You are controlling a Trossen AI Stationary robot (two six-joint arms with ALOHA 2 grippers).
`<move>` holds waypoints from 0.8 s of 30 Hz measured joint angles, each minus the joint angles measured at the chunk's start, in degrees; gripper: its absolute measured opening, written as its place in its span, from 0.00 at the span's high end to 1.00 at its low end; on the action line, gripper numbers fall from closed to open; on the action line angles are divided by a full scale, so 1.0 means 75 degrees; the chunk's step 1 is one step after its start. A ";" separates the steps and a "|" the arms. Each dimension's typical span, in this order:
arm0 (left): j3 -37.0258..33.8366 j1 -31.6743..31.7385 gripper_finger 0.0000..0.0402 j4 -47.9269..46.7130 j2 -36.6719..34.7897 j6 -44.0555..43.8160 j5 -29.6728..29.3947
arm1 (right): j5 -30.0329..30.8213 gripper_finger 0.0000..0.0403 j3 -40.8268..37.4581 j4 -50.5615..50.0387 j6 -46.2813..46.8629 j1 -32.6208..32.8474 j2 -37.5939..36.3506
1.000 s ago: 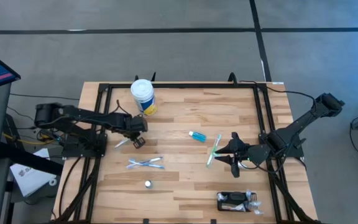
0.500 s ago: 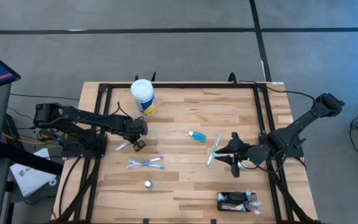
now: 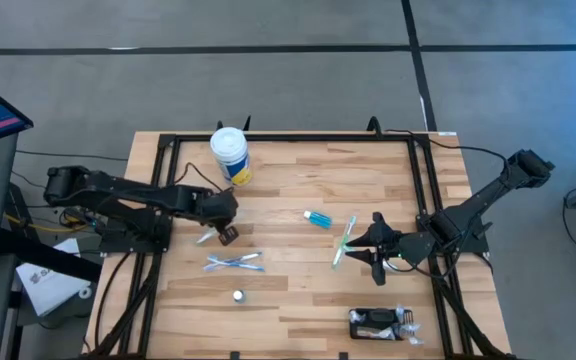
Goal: Pick & Place toothbrushing station
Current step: Put the left green toothbrush into the wire organizer
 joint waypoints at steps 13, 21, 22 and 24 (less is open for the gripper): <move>0.0003 -0.0689 1.00 0.2365 -0.0731 0.0375 0.0001 | 0.0003 0.73 0.0000 0.0016 0.0000 0.0000 0.0000; 0.0003 -0.1121 1.00 0.4159 -0.0724 0.1186 0.0001 | 0.0003 0.73 0.0000 0.0015 0.0000 0.0000 0.0000; 0.0003 -0.1182 1.00 0.4406 -0.0700 0.1281 0.0001 | 0.0003 0.73 0.0000 0.0011 0.0000 0.0000 -0.0001; 0.0003 -0.1300 1.00 0.4846 -0.0668 0.1486 0.0001 | 0.0003 0.73 0.0000 0.0014 0.0000 0.0000 -0.0002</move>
